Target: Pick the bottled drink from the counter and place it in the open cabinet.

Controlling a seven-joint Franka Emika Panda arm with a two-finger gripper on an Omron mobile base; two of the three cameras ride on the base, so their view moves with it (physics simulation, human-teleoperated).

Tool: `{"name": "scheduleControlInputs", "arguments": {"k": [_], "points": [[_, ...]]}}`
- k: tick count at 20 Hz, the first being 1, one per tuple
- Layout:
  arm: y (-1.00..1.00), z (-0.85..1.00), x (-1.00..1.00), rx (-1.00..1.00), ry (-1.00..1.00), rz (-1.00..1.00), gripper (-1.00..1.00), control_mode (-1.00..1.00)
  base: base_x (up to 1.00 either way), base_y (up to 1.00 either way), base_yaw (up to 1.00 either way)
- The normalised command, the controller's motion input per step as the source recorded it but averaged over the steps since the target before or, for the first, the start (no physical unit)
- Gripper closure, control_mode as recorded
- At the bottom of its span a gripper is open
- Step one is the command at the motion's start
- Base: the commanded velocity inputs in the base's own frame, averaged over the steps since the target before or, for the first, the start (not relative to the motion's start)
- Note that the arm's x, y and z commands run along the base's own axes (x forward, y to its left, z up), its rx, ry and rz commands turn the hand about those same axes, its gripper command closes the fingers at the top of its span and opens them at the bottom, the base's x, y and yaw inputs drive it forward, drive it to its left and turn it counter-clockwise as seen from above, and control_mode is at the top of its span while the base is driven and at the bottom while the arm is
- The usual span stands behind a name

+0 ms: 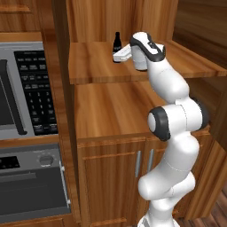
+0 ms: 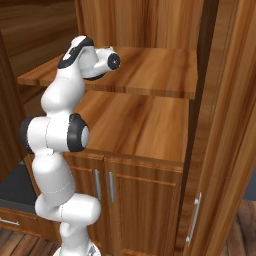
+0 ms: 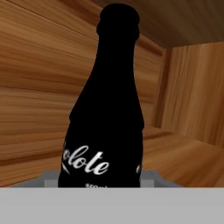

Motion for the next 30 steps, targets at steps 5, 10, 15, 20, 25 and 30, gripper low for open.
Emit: {"name": "scheduleControlInputs", "arguments": {"k": [5,10,15,20,25,30], "points": [[0.02,-0.22,0.07,0.0,0.0,-0.01,-1.0,-1.0,0.0,0.0,0.0],[0.0,-0.12,-0.05,0.0,0.0,0.0,-1.0,-1.0,0.0,0.0,0.0],[-0.01,-0.04,-0.29,0.0,-0.04,-0.02,-1.0,-1.0,0.0,0.0,0.0],[-0.04,0.0,-0.41,0.0,-0.11,-0.03,-1.0,-1.0,0.0,0.0,0.0],[-0.06,0.0,-0.45,0.0,-0.11,-0.04,-1.0,-1.0,0.0,0.0,0.0],[-0.09,0.0,-0.39,0.0,0.0,-0.09,-1.0,-1.0,0.0,0.0,0.0]]}}
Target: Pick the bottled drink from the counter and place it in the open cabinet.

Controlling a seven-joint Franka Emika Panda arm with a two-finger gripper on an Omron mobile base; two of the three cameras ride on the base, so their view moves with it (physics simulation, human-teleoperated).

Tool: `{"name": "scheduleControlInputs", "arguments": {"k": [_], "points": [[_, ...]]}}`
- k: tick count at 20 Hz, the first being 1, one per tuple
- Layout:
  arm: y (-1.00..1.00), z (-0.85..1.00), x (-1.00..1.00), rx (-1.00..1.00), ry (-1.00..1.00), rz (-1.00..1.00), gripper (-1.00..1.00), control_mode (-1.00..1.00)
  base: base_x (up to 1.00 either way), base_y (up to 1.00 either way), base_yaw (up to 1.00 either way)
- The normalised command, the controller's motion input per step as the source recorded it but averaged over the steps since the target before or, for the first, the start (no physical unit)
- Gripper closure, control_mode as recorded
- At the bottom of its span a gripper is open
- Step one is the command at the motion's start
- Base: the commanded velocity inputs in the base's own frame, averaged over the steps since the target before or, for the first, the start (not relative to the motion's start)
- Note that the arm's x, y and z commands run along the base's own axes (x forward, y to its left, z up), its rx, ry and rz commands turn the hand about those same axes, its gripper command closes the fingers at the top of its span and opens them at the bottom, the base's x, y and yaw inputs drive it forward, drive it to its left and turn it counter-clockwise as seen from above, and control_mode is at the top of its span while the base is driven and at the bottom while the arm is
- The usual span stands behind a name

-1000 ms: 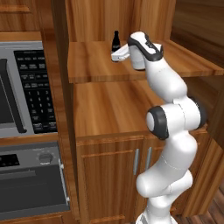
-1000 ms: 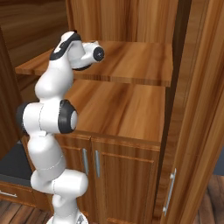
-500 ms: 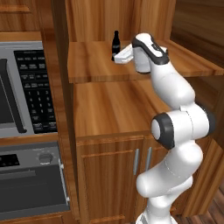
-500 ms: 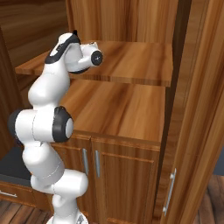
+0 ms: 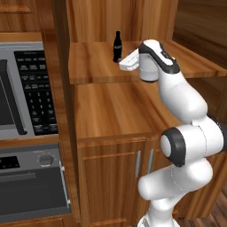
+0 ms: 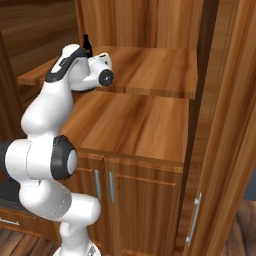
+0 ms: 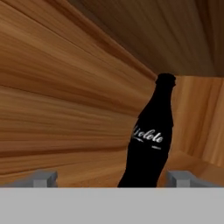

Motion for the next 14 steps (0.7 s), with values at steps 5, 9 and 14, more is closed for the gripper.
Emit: {"name": "scheduleControlInputs", "arguments": {"k": [5,9,14], "points": [[-0.04,0.12,-0.44,0.0,0.08,-0.1,-1.0,-1.0,0.0,0.0,0.0],[-0.05,0.23,-0.48,0.0,0.16,-0.1,-1.0,-1.0,0.0,0.0,0.0],[-0.15,0.19,-0.59,0.0,0.19,-0.08,-1.0,-1.0,0.0,0.0,0.0]]}}
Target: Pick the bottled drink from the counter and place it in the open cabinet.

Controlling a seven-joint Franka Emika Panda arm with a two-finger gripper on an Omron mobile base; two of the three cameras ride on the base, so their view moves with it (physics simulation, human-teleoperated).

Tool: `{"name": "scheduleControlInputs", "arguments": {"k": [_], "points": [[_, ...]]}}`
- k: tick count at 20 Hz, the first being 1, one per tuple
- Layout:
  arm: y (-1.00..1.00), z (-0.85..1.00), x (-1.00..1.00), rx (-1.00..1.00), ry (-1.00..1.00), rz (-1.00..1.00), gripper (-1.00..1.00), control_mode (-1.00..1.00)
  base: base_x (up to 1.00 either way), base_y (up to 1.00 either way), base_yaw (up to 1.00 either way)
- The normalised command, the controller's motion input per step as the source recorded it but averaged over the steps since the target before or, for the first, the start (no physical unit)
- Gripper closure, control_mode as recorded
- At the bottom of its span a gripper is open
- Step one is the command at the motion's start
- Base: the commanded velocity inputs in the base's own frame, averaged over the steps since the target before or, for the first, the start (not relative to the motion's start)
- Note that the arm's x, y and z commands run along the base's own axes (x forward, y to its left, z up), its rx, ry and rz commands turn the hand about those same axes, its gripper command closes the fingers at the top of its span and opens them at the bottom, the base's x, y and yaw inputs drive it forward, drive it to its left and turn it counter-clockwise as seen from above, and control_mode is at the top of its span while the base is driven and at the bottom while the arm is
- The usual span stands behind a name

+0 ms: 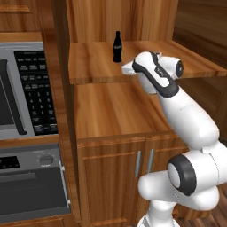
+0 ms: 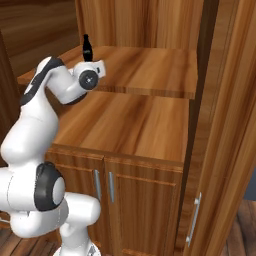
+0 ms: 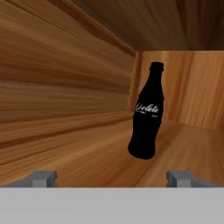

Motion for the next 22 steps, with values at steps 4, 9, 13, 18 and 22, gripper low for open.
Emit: {"name": "scheduleControlInputs", "arguments": {"k": [4,9,13,18,22], "points": [[-0.13,0.07,-0.64,0.0,0.13,-0.02,-1.0,-1.0,0.0,0.0,0.0],[-0.15,0.0,-0.81,0.0,0.0,0.0,-1.0,-1.0,0.0,0.0,0.0],[-0.19,0.0,-0.87,0.07,-0.03,-0.01,-1.0,-1.0,0.0,0.0,0.0],[-0.17,-0.02,-0.91,0.06,-0.14,-0.09,-1.0,-1.0,0.0,0.0,0.0],[-0.13,0.0,-0.81,0.04,-0.05,-0.11,-1.0,-1.0,0.0,0.0,0.0]]}}
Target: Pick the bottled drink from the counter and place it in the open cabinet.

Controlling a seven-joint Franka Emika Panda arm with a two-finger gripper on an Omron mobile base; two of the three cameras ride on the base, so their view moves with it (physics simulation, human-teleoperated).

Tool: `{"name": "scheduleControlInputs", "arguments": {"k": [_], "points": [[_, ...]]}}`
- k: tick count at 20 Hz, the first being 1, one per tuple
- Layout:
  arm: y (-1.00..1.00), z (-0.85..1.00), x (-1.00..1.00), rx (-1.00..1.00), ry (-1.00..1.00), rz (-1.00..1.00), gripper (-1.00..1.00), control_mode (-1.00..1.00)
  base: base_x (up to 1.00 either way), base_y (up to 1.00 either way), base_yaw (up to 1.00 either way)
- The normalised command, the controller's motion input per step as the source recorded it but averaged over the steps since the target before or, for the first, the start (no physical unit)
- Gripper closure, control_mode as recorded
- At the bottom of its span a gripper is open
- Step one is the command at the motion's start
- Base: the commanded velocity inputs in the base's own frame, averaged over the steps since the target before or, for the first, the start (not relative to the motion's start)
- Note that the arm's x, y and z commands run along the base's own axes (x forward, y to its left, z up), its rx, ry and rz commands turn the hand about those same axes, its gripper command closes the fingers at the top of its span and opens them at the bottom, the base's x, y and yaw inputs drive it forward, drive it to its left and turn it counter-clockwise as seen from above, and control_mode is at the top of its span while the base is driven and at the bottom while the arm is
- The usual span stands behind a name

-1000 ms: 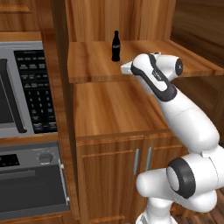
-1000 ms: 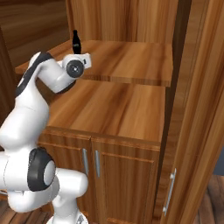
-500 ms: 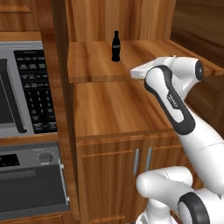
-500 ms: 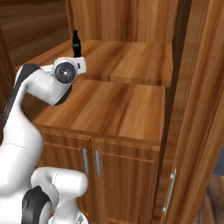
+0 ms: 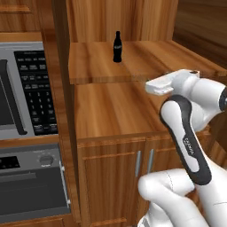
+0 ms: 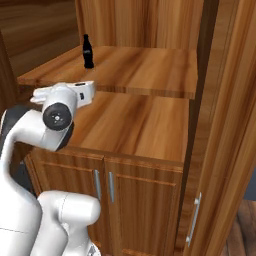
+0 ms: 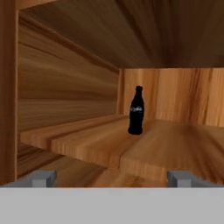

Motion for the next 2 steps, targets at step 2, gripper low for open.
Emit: {"name": "scheduleControlInputs", "arguments": {"k": [2], "points": [[-0.1,0.0,-0.71,0.03,0.0,-0.12,-1.0,-1.0,0.0,0.0,0.0]]}}
